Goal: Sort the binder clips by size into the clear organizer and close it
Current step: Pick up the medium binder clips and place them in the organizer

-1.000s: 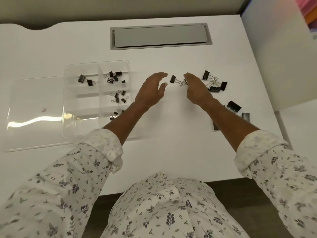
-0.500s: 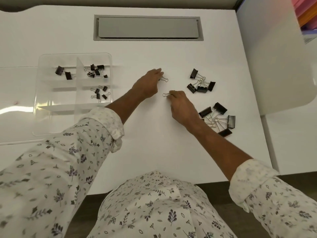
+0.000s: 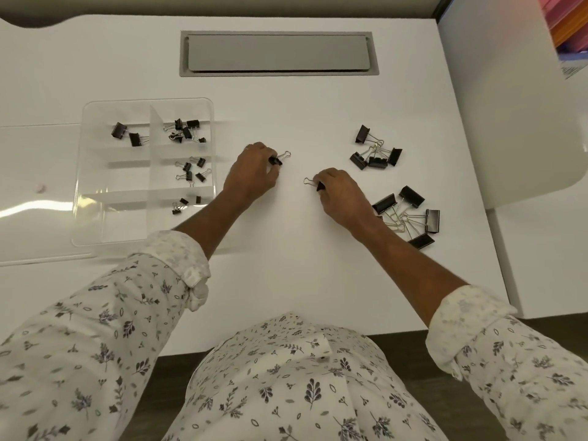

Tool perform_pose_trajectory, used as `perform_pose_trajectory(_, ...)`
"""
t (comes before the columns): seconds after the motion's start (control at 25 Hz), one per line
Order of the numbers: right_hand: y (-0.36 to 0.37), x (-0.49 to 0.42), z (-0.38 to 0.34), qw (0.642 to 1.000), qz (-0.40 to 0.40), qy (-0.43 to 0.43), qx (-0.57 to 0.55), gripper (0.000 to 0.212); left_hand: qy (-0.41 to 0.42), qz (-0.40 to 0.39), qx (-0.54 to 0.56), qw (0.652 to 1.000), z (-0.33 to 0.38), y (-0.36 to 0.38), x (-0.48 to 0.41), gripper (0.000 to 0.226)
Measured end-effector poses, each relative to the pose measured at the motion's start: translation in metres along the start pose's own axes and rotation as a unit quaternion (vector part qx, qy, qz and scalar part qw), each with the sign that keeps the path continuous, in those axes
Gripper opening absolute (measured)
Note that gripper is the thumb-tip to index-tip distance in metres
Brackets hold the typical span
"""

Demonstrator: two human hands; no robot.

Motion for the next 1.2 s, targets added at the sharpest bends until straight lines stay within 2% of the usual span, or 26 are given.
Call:
perform_pose_trajectory(0.08,-0.007,0.004,-0.003,0.989,0.046,0.076,-0.122,0.023,-0.030,0.030,0.057,0.997,-0.003,-0.008,0.010,0.025)
perform_pose_trajectory(0.12,-0.010,0.006,-0.002,0.961,0.065,0.149,-0.223,0.021,-0.043,0.046,0.092,0.994,-0.003,-0.013,0.016,0.023)
perform_pose_trajectory(0.16,-0.010,0.008,-0.001,0.905,0.069,0.222,-0.357,0.018,-0.057,0.061,0.129,0.988,-0.003,-0.019,0.020,0.021)
perform_pose_trajectory(0.2,-0.007,0.008,-0.006,0.824,0.061,0.270,-0.495,0.016,-0.071,0.074,0.169,0.980,-0.005,-0.025,0.025,0.021)
perform_pose_trajectory(0.24,-0.006,0.007,-0.013,0.739,0.054,0.288,-0.606,0.014,-0.089,0.082,0.209,0.970,-0.007,-0.031,0.029,0.023)
perform_pose_trajectory(0.28,-0.005,0.004,-0.021,0.678,0.053,0.293,-0.672,0.014,-0.110,0.087,0.248,0.958,-0.011,-0.037,0.034,0.024)
perform_pose_trajectory(0.32,-0.005,0.001,-0.031,0.638,0.051,0.294,-0.709,0.015,-0.132,0.088,0.280,0.947,-0.018,-0.043,0.037,0.024)
perform_pose_trajectory(0.4,-0.004,-0.008,-0.054,0.601,0.035,0.291,-0.744,0.019,-0.167,0.093,0.324,0.926,-0.033,-0.057,0.044,0.024)
perform_pose_trajectory(0.52,0.010,-0.025,-0.095,0.578,-0.002,0.289,-0.763,0.026,-0.195,0.116,0.368,0.902,-0.067,-0.080,0.057,0.026)
perform_pose_trajectory(0.64,0.030,-0.045,-0.139,0.580,-0.023,0.287,-0.762,0.024,-0.207,0.146,0.377,0.891,-0.109,-0.105,0.067,0.028)
perform_pose_trajectory(0.88,0.076,-0.099,-0.236,0.629,-0.050,0.268,-0.728,0.027,-0.249,0.212,0.297,0.897,-0.205,-0.151,0.080,0.030)
perform_pose_trajectory(0.96,0.089,-0.117,-0.264,0.636,-0.064,0.262,-0.723,0.033,-0.263,0.218,0.277,0.898,-0.228,-0.163,0.075,0.032)
perform_pose_trajectory(1.08,0.104,-0.139,-0.299,0.669,-0.092,0.251,-0.694,0.045,-0.260,0.210,0.215,0.918,-0.248,-0.178,0.064,0.031)
perform_pose_trajectory(1.2,0.112,-0.147,-0.310,0.681,-0.082,0.233,-0.689,0.048,-0.260,0.206,0.175,0.927,-0.260,-0.186,0.059,0.040)
Point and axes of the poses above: each hand's wrist, its own x-axis away from the middle knuckle, its own y-axis out of the palm, z = x × y, the point moved 5 cm from there along -x, towards the middle knuckle, and after that the axes turned 11 degrees about -x, right-handed, at the moved point
